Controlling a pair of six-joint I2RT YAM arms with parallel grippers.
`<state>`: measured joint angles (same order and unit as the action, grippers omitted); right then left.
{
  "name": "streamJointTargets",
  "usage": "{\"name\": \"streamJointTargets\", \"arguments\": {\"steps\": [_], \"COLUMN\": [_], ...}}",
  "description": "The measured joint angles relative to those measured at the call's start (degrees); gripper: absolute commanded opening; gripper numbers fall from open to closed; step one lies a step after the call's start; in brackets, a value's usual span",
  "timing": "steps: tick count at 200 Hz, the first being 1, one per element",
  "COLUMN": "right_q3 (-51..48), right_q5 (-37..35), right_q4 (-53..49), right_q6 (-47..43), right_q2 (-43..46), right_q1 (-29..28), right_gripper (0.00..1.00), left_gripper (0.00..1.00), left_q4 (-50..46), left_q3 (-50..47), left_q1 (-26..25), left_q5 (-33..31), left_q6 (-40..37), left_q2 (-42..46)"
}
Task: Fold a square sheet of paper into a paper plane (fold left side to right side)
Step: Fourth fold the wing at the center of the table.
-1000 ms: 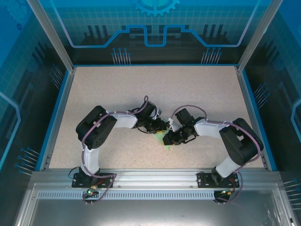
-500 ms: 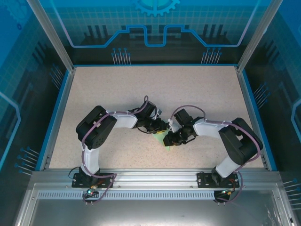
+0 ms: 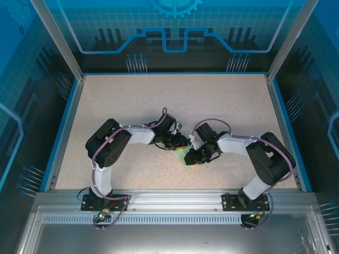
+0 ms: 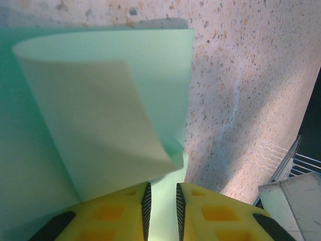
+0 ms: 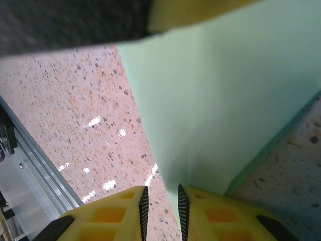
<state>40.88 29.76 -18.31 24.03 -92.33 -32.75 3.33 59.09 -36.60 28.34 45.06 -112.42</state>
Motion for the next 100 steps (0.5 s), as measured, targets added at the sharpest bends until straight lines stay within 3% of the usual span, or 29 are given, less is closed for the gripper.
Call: {"name": "streamJointTargets", "arguments": {"steps": [100], "right_q3": [-0.1], "right_q5": [-0.2], "right_q4": [-0.3], "right_q6": [-0.6], "right_q2": [-0.4], "right_q1": [-0.3], "right_gripper": [0.22], "left_gripper": [0.24], "left_q4": [0.0], "left_q3": [0.0], "left_q1": [0.0], "left_q5": [0.0], "left_q6": [0.0], "left_q2": [0.0]}}
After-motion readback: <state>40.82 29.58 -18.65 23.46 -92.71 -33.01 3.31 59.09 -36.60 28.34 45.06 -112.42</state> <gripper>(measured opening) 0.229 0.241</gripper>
